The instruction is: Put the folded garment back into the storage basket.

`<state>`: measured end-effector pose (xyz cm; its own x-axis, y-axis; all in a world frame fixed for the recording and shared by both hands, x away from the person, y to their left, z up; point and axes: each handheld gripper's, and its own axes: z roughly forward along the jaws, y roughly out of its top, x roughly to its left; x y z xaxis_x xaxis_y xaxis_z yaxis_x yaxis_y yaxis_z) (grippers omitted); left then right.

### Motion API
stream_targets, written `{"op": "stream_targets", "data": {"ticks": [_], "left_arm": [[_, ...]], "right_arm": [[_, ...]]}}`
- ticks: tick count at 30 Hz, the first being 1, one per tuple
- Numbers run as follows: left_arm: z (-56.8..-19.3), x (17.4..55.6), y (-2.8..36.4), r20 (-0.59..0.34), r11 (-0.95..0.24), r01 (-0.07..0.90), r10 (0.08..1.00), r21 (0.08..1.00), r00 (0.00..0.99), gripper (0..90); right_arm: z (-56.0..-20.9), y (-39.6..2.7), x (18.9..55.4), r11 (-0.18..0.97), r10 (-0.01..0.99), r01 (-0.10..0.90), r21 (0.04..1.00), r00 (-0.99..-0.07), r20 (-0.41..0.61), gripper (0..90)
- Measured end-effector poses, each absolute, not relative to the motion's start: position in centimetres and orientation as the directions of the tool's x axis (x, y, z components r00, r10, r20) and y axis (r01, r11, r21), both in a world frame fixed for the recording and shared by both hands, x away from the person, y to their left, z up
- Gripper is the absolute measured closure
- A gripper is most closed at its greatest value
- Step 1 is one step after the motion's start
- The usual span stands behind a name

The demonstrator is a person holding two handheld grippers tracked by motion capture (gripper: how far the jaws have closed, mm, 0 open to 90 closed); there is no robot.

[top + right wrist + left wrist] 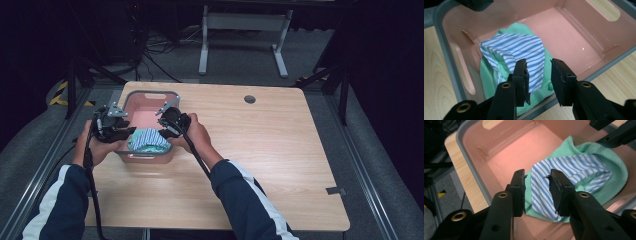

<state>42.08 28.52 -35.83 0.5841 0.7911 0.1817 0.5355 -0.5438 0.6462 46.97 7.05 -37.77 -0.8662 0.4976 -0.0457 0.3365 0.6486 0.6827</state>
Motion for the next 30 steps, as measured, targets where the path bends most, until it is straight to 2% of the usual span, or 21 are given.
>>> {"op": "stream_targets", "data": {"ticks": [10,13,20,30], "left_arm": [[-35.4,40.3,28.0,0.178,-0.508,0.484,0.798,0.713,0.575,48.7],[-35.3,39.8,27.8,0.175,-0.502,0.467,0.795,0.728,0.581,47.1],[-35.2,38.2,26.5,0.157,-0.491,0.444,0.784,0.749,0.601,31.7],[-34.3,36.0,24.2,0.178,-0.513,0.384,0.746,0.768,0.642,24.4]], "right_arm": [[-37.3,6.0,46.2,0.655,0.481,0.290,0.698,-0.872,-0.089,49.0],[-37.3,5.7,46.1,0.662,0.480,0.282,0.695,-0.871,-0.104,44.8],[-36.6,4.1,45.3,0.660,0.494,0.264,0.704,-0.858,-0.141,31.8],[-35.7,0.9,43.8,0.647,0.519,0.260,0.717,-0.839,-0.164,28.1]]}}
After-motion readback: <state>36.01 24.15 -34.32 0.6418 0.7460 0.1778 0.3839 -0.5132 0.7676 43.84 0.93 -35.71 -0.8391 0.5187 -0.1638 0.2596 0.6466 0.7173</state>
